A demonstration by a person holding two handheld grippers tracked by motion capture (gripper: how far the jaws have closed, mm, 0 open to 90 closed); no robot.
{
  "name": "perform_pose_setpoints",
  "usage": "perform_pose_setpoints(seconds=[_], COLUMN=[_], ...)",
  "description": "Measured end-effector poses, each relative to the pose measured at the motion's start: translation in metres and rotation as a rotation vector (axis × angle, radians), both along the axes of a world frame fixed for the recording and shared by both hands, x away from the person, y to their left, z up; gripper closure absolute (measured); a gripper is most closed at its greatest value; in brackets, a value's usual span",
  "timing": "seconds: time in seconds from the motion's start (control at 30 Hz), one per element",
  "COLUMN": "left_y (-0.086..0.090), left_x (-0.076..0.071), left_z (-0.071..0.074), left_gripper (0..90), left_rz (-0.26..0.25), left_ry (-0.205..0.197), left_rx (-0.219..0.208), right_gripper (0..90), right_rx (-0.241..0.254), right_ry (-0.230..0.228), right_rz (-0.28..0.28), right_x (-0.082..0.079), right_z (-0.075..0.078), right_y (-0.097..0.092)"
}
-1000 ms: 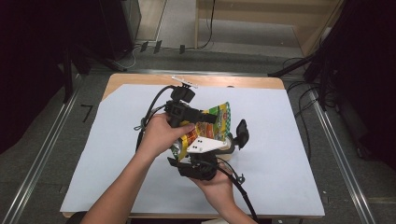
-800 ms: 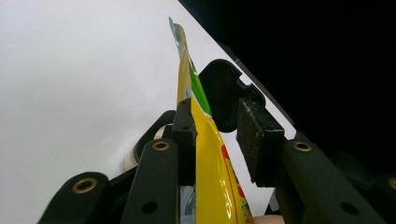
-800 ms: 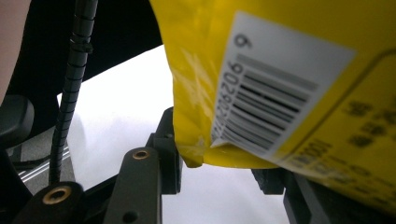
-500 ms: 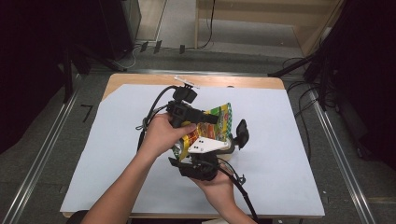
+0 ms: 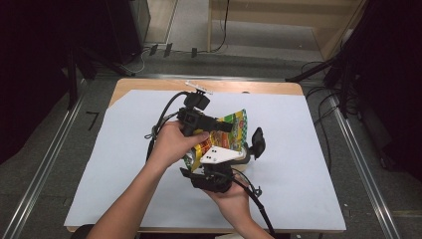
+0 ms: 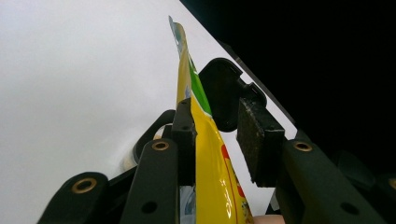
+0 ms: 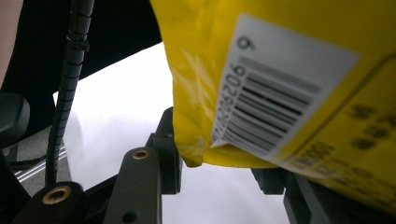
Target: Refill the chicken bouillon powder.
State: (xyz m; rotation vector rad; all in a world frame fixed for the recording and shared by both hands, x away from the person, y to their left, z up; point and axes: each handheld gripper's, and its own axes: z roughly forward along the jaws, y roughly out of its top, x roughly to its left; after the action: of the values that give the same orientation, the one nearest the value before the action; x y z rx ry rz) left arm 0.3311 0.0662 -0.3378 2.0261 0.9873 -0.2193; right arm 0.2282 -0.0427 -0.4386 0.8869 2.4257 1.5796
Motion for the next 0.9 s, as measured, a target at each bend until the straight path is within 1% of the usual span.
perform_pose_setpoints(seconds=[0.1, 0.3, 0.6, 0.73, 0.9], left_y=[-0.0004, 0.0, -0.0003, -0.0017, -0.0017], left_x=[0.0, 0.0007, 0.0005, 0.0001, 0.0003], left_z=[-0.0004, -0.0008, -0.0008, -0.0009, 0.0016], left_gripper=[68.9, 69.0, 69.0, 69.1, 68.9], left_rz=[-0.001, 0.001, 0.001, 0.002, 0.0], left_ry=[-0.001, 0.002, -0.001, 0.002, 0.003], left_rx=[0.004, -0.004, 0.002, 0.006, 0.009], right_gripper=[61.2, 61.2, 61.2, 61.1, 61.2], right_rx=[-0.002, -0.002, -0.002, 0.009, 0.013], right_ry=[0.0, 0.0, 0.002, 0.012, 0.013], right_rz=[-0.001, 0.0, 0.0, -0.002, 0.001], right_x=[0.0001, 0.0001, 0.0003, -0.0001, -0.0001], right_z=[-0.0006, -0.0004, -0.0007, -0.0015, -0.0003], right_y=[-0.0002, -0.0003, -0.0003, 0.0002, 0.0004])
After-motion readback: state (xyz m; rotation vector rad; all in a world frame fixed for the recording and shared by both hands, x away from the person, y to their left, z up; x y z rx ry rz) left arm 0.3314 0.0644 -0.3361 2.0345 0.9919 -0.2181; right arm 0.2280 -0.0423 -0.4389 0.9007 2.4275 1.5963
